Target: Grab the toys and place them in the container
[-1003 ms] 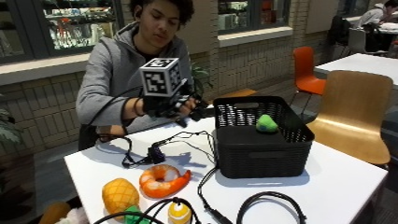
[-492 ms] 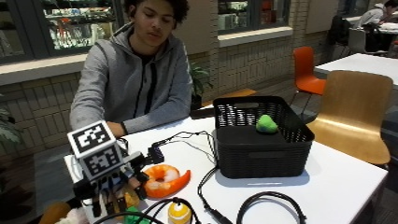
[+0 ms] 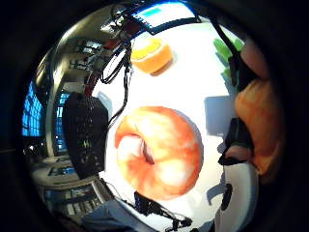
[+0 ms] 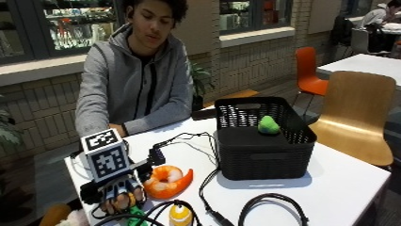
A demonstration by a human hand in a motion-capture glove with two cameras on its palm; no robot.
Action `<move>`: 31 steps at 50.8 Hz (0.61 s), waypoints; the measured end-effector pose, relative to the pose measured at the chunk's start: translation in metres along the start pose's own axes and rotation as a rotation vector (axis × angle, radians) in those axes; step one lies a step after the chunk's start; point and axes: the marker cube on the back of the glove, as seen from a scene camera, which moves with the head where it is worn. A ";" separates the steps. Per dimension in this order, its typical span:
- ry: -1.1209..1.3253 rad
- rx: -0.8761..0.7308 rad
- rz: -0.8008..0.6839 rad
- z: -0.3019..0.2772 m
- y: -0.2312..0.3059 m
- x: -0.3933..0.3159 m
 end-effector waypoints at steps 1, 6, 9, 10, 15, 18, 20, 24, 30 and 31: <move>0.014 0.014 -0.004 0.000 -0.001 -0.001; 0.046 0.045 -0.021 -0.003 -0.003 -0.004; 0.037 0.045 -0.025 -0.005 -0.004 -0.004; 0.034 0.045 -0.027 -0.006 -0.003 -0.004; 0.016 0.065 -0.053 -0.018 -0.001 -0.007; -0.017 0.077 -0.078 -0.033 0.001 -0.015; -0.042 0.072 -0.105 -0.049 0.002 -0.025; -0.093 0.065 -0.185 -0.083 0.008 -0.061; -0.113 0.158 -0.358 -0.116 0.031 -0.138; -0.118 0.175 -0.397 -0.119 0.034 -0.151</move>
